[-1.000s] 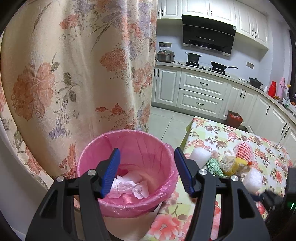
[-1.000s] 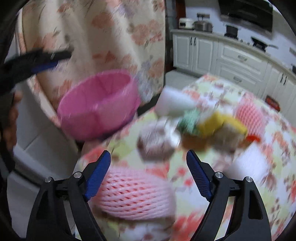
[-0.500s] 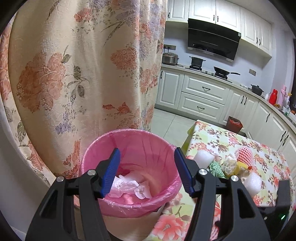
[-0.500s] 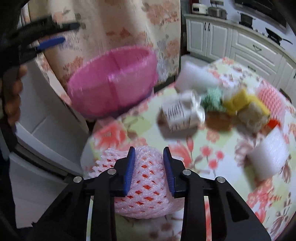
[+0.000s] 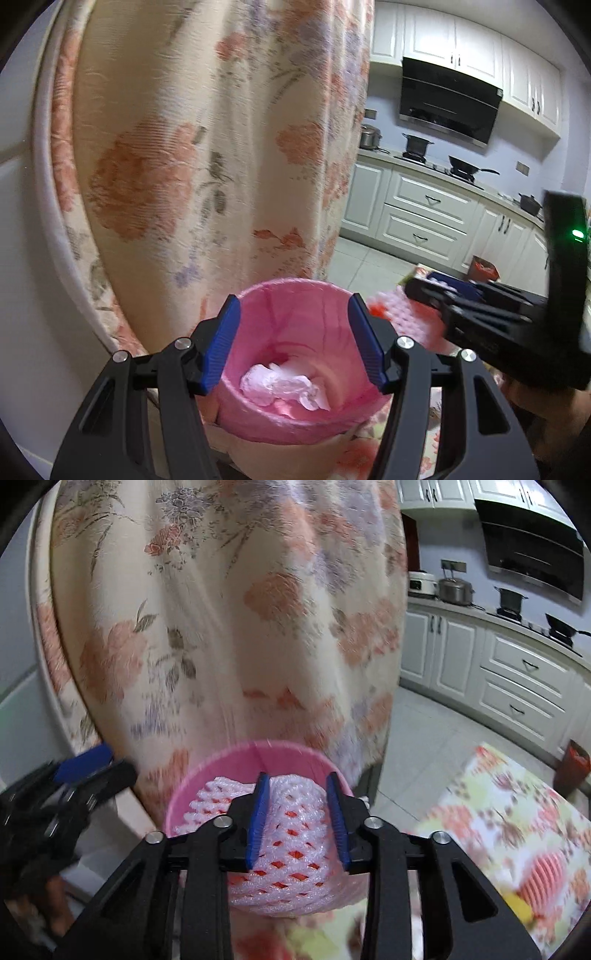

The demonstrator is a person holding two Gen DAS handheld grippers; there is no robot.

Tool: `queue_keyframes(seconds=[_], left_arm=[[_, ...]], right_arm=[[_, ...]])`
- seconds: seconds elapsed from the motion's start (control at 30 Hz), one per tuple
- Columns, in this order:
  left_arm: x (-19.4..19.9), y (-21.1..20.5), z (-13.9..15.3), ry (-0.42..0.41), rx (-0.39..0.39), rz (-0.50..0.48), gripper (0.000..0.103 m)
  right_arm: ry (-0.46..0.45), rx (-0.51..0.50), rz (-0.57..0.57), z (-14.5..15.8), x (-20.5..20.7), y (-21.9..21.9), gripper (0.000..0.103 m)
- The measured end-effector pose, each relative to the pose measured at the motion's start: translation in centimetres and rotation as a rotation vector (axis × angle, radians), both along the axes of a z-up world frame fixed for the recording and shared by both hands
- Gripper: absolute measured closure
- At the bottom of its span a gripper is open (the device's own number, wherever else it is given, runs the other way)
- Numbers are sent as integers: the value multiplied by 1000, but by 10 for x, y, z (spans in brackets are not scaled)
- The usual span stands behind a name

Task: Collect trash
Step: 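Lower the pink foam net into the bin and open the right tool, then move both tools back over the table toward the paper cup and foam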

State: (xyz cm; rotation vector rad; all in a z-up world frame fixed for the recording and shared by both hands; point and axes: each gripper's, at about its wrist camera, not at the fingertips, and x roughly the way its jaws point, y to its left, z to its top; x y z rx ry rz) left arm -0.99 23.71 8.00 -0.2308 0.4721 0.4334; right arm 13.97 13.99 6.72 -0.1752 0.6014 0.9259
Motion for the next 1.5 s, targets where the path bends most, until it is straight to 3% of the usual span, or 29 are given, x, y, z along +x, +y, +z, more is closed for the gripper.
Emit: queue_keyframes(seconds=[0.03,0.1,0.3,0.6,0.93,1.5], left_arm=[[-1,3,0,0,0,6,45],[-2,8,1,1,0,16,45],[1,11,-5,15,-10,12,45],[15,-9,-9,24,-13,-41,44],[37,-58,-11,38,-6,-146,44],[71,-144,-32,105,-21,-318,43]], right_arm=[[9,1,6,-3,4,7,36],[9,-4,3,-7,9,13,26],[15,-23,-54,-14,20,-8,26],[-5,-50,-225,-20,26,-97,23],[-16,-93,-405,-31,21,-198,19],[58,-116,-578,-70,4,-308,19]])
